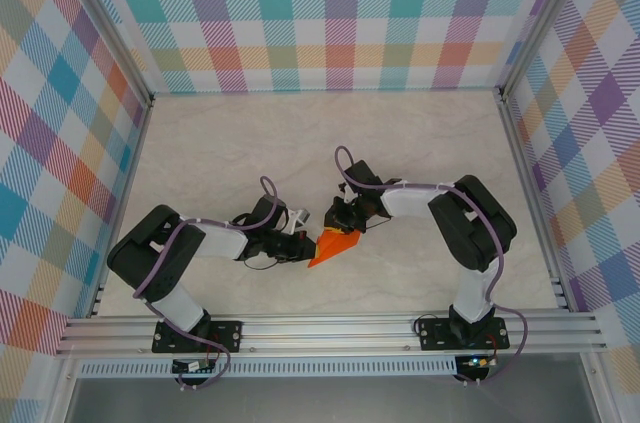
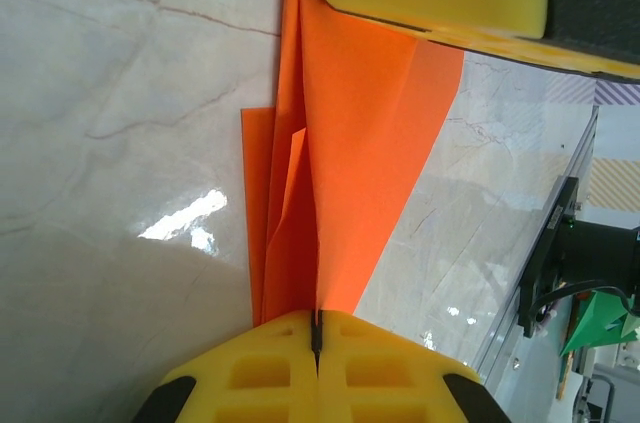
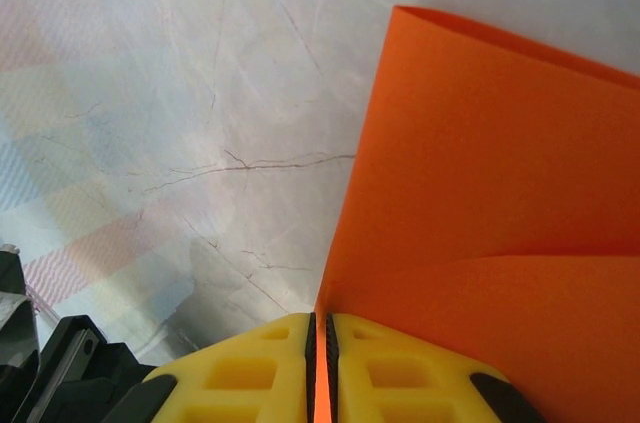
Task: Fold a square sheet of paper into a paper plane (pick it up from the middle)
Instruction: Fourth fold the wing at the center of the table.
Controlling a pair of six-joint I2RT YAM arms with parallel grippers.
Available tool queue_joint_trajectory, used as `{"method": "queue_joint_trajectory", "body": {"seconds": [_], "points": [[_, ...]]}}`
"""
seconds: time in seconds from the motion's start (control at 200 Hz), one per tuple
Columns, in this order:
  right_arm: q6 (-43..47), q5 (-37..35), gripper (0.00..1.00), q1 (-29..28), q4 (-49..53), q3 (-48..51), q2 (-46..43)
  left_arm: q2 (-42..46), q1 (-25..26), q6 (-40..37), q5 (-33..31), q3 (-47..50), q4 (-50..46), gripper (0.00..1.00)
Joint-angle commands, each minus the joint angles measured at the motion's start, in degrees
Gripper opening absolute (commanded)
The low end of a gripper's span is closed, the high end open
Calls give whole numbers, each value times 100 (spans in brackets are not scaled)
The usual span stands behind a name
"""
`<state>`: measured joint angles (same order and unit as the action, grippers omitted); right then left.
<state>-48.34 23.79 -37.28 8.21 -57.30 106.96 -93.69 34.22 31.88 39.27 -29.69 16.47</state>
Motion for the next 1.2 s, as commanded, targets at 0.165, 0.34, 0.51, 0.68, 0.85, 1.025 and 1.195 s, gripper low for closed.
{"method": "queue_joint_trajectory", "body": {"seconds": [0.165, 0.34, 0.51, 0.68, 0.85, 1.025, 1.195], "points": [[141, 260, 15, 45, -179, -73, -107, -200, -148, 141, -101, 117, 108, 1], [159, 187, 16, 70, -141, 9, -334, -254, -161, 159, -139, 111, 85, 1], [136, 360, 16, 89, -385, 228, -429, -373, -204, 229, -133, 121, 114, 1], [85, 345, 15, 89, -410, 296, -321, -430, -236, 272, -130, 97, 128, 1], [88, 298, 15, 89, -408, 248, -127, -466, -231, 232, -94, 17, 29, 1], [98, 16, 14, 89, -198, 149, 79, -545, -239, 220, -79, -45, -73, 1], [61, -162, 13, 94, -134, 196, 209, -587, -240, 222, -79, -79, -124, 1]]}}
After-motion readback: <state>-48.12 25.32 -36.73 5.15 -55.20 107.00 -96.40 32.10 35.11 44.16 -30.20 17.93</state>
